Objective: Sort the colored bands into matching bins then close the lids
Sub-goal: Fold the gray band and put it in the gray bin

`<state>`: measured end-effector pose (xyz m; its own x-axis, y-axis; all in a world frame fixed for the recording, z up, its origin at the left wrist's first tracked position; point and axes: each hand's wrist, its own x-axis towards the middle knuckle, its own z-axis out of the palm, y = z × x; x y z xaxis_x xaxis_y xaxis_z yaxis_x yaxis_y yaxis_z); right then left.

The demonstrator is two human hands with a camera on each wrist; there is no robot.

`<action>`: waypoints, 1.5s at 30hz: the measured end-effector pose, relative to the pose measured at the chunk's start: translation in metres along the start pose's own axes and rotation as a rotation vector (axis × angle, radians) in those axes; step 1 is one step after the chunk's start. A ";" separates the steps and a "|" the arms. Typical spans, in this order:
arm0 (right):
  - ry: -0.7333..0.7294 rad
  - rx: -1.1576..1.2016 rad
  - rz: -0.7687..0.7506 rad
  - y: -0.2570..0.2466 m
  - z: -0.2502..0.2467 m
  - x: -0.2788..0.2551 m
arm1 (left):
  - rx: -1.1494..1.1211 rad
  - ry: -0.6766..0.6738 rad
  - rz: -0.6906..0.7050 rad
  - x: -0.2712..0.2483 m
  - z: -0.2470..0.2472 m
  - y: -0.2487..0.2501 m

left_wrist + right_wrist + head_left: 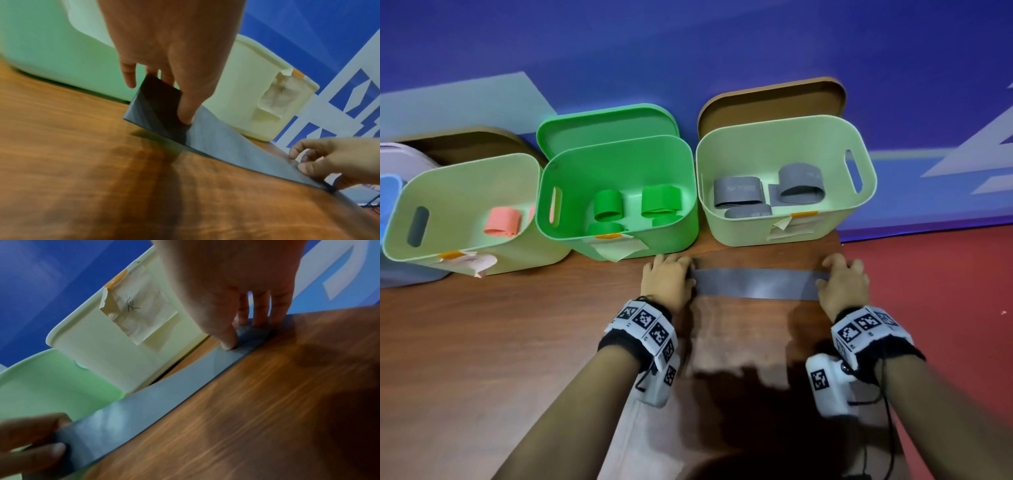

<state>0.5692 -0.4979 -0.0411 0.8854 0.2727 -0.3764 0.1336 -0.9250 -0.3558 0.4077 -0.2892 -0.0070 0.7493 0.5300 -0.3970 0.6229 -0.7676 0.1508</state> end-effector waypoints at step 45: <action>0.245 0.101 -1.344 -0.290 -0.178 -0.266 | -0.532 0.453 0.379 -0.186 -0.221 -0.103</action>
<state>0.3739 -0.3494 0.3148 0.1573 0.8732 0.4612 0.9211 0.0387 -0.3874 0.2539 -0.2284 0.2515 0.8792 0.4499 0.1569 0.2459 -0.7105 0.6594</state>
